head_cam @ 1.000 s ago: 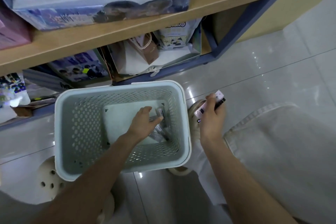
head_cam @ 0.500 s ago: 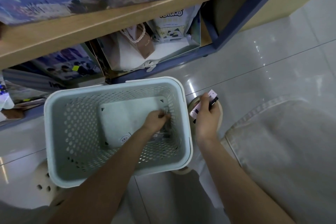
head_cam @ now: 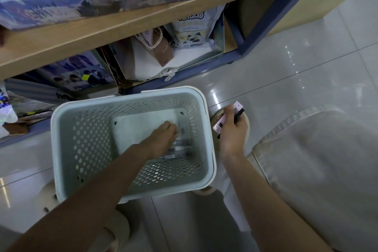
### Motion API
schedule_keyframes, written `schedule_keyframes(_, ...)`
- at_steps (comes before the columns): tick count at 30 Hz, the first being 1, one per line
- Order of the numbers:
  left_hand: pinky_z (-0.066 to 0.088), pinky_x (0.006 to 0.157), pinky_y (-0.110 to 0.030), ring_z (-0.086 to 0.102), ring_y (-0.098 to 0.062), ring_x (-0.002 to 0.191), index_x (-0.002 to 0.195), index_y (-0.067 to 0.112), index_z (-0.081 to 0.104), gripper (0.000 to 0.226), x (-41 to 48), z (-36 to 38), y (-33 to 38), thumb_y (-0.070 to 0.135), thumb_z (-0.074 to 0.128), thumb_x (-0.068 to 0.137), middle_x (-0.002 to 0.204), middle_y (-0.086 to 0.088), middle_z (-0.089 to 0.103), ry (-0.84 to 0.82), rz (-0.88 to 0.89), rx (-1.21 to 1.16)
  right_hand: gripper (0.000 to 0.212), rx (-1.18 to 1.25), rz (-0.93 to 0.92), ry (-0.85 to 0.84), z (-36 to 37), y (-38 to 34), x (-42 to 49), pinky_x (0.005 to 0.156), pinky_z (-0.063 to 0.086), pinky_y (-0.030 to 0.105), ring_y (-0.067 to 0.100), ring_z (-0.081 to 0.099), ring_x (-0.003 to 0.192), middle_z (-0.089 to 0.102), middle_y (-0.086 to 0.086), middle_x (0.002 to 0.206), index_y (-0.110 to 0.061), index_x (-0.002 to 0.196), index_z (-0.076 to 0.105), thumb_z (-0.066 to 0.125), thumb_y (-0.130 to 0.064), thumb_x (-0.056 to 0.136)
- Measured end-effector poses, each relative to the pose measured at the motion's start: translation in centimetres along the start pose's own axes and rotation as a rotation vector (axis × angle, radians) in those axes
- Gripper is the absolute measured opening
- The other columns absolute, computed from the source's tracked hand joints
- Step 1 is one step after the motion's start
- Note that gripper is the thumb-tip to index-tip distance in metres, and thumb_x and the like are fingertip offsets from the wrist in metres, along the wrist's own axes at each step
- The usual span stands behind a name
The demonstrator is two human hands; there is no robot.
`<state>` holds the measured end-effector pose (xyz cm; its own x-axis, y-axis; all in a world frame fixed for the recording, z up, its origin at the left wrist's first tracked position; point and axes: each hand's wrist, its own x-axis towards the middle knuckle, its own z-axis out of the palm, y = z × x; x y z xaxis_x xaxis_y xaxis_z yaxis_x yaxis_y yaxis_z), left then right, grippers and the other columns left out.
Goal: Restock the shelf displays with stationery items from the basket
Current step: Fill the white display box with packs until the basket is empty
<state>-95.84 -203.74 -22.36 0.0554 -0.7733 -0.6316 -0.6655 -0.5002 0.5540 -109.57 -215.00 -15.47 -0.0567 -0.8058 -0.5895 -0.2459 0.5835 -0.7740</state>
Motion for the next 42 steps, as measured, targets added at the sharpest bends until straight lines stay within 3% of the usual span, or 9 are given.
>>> schedule_keyframes(4,0.021,0.104,-0.033,0.030,-0.021,0.128,0.140,0.017,0.036,0.064,-1.3,0.7,-0.1,0.043,0.062,0.087,0.135,-0.004,0.037,0.097,0.016,0.167,0.036,-0.017,-0.025,0.005,0.0,0.1,0.1,0.072,0.046,0.034,0.006,0.044,0.055,0.047,-0.009,0.056,-0.015,0.066,0.045,0.045,-0.031,0.099)
schedule_keyframes(8,0.028,0.103,-0.041,0.033,-0.027,0.128,0.144,0.010,0.026,0.108,-2.3,0.5,-1.1,0.066,0.072,0.064,0.139,-0.009,0.034,0.128,-0.207,0.364,0.036,-0.025,-0.004,-0.015,0.0,0.4,0.3,0.077,0.048,0.036,0.008,0.046,0.058,0.048,-0.007,0.060,-0.015,0.067,0.045,0.045,-0.033,0.099)
schedule_keyframes(13,0.030,0.097,-0.033,0.036,-0.024,0.118,0.123,0.012,0.045,0.065,-1.7,1.8,-1.0,0.045,0.074,0.075,0.125,-0.009,0.040,0.048,-0.068,0.200,0.040,0.023,-0.012,0.000,0.3,0.1,0.2,0.062,0.046,0.025,0.000,0.043,0.045,0.045,-0.013,0.045,-0.013,0.061,0.043,0.045,-0.026,0.099)
schedule_keyframes(17,0.033,0.091,-0.026,0.044,-0.023,0.114,0.116,0.009,0.053,0.046,-1.4,2.0,-0.7,0.028,0.074,0.080,0.117,-0.009,0.046,-0.007,0.043,0.011,0.036,-0.018,-0.045,0.010,0.1,0.2,0.3,0.070,0.048,0.035,0.000,0.044,0.047,0.047,-0.012,0.051,-0.012,0.065,0.046,0.046,-0.027,0.098)
schedule_keyframes(24,0.033,0.084,-0.028,0.049,-0.025,0.106,0.102,0.006,0.063,0.034,-0.7,1.3,0.2,0.037,0.061,0.090,0.107,-0.013,0.056,-0.158,0.032,0.208,0.036,0.007,-0.015,-0.008,0.1,0.2,0.1,0.067,0.048,0.028,-0.002,0.046,0.046,0.047,-0.008,0.056,-0.014,0.066,0.046,0.046,-0.027,0.099)
schedule_keyframes(30,0.027,0.094,-0.030,0.042,-0.027,0.115,0.105,0.004,0.058,0.033,-0.8,1.8,0.5,0.034,0.047,0.097,0.114,-0.015,0.059,-0.201,0.042,0.356,0.035,-0.001,-0.051,0.010,0.0,-0.3,-0.2,0.066,0.046,0.026,-0.002,0.046,0.047,0.049,-0.013,0.052,-0.016,0.066,0.046,0.046,-0.027,0.099)
schedule_keyframes(33,0.030,0.082,-0.028,0.048,-0.026,0.104,0.101,0.005,0.057,0.024,-1.4,1.4,0.5,0.027,0.050,0.097,0.105,-0.014,0.060,-0.095,0.064,0.173,0.034,-0.047,-0.122,0.026,-0.1,-0.6,-0.5,0.055,0.043,0.014,0.000,0.049,0.048,0.056,0.000,0.063,-0.004,0.078,0.052,0.042,-0.027,0.101)
schedule_keyframes(36,0.038,0.070,-0.025,0.056,-0.019,0.084,0.095,0.012,0.049,0.009,-2.5,0.6,0.3,0.020,0.054,0.096,0.096,-0.012,0.062,0.065,0.022,-0.186,0.031,0.031,-0.192,0.026,-0.1,-1.2,-1.0,0.053,0.045,0.016,0.009,0.056,0.051,0.060,0.012,0.066,-0.003,0.083,0.049,0.038,-0.024,0.102)
schedule_keyframes(42,0.056,0.064,-0.024,0.065,-0.013,0.065,0.096,0.011,0.053,0.010,-6.0,-3.1,3.0,0.008,0.044,0.099,0.080,-0.004,0.066,0.433,-0.133,-1.050,0.026,-0.155,-0.465,-0.078,-0.9,-4.5,-3.6,0.050,0.041,0.019,0.000,0.045,0.045,0.053,-0.015,0.053,-0.022,0.072,0.044,0.058,-0.027,0.093)
